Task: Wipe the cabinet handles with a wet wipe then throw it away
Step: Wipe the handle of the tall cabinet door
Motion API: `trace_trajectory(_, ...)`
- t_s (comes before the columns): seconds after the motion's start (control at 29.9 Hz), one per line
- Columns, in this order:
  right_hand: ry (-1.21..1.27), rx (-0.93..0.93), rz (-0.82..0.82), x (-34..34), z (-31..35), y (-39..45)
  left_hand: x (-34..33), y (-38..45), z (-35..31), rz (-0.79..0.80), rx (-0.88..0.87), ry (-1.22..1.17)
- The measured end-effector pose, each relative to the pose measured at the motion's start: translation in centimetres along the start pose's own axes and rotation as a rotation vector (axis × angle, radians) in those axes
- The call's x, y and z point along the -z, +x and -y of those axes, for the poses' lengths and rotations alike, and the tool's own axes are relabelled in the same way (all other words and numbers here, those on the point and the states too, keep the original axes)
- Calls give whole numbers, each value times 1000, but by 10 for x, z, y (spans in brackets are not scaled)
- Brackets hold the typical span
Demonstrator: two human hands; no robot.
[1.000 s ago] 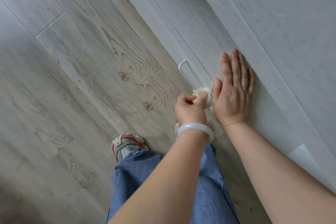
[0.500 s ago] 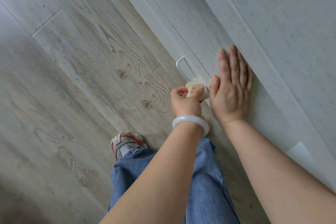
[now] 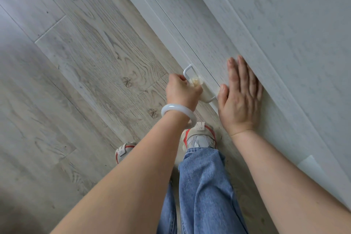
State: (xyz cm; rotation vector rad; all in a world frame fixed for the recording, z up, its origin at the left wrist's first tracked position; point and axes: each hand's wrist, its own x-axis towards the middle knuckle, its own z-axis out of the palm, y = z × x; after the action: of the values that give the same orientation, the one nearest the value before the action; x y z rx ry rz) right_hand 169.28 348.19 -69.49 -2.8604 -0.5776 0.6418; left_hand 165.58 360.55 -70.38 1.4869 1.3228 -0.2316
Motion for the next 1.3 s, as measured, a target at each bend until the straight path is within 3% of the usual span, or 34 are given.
trace_trajectory(0.07, -162, -16, 7, 3, -1, -6, 12, 14, -11, -84, -10, -52)
trace_trajectory(0.1, -284, 63, -150, 10, 7, -3, 19, 20, -16, -86, -36, -40)
trace_trajectory(0.13, -262, 54, -169, 14, 13, -3, 25, 24, -20, -62, -78, -14)
trace_trajectory(0.17, -368, 155, -309, 18, 14, 1, 30, 25, -22, -29, -124, 8)
trace_trajectory(0.23, -202, 61, -151, 20, 18, -3, 39, 26, -23, -16, -187, 5)
trace_trajectory(0.4, -329, 93, -339, -1, 10, -2, 41, 30, -17, 16, -244, -89)
trace_trajectory(0.6, -426, 134, -589, -14, 3, 2, 19, 11, 16, -46, -24, -357)
trace_trajectory(0.74, -419, 96, -626, -19, -4, 4, 4, -7, 24, -55, 177, -556)
trace_trajectory(1.0, -472, 104, -638, -22, -7, 6, 11, 10, 14, -81, 143, -598)
trace_trajectory(1.17, -482, 111, -674, -21, -6, 5, -10, -21, 28, 76, 344, -784)
trace_trajectory(1.3, -420, 145, -683, -20, -7, 5, 2, 1, 25, 254, 358, -906)
